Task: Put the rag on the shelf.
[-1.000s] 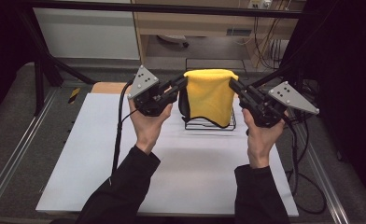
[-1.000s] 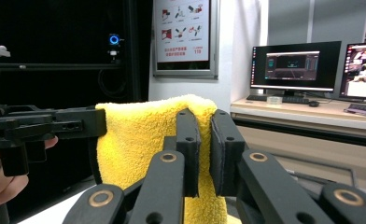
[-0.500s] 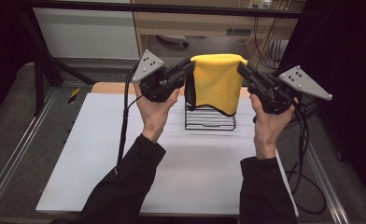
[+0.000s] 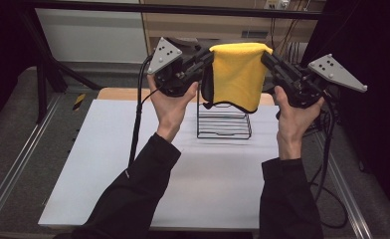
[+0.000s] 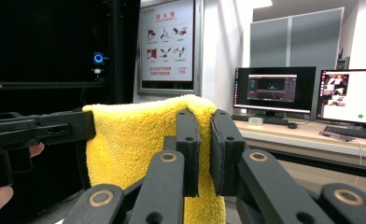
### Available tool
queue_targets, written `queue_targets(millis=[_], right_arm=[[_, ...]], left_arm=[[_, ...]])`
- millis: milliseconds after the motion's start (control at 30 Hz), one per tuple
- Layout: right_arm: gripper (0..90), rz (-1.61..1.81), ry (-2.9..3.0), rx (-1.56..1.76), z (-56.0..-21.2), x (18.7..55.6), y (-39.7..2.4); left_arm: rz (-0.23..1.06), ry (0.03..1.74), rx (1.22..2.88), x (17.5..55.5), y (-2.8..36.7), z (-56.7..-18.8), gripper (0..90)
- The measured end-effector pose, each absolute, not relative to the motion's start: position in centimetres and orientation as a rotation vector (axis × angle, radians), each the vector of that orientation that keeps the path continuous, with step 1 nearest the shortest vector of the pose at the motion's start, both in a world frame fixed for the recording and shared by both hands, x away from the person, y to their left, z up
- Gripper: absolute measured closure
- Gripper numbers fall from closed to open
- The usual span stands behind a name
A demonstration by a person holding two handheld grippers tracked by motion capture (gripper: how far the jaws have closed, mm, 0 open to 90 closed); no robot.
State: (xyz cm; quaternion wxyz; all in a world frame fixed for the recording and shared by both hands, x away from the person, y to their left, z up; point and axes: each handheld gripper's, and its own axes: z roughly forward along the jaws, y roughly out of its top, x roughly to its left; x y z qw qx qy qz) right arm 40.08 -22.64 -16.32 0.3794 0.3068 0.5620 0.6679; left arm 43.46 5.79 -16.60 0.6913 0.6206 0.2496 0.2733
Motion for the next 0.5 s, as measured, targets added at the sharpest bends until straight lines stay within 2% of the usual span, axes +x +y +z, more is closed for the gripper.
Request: queue_targets(millis=[500], right_arm=[[83.7,1.715,1.413,0.764,-14.3,41.4,-22.8]], left_arm=[[0.639,0.553,1.365,44.7,5.5,-14.2,79.1]])
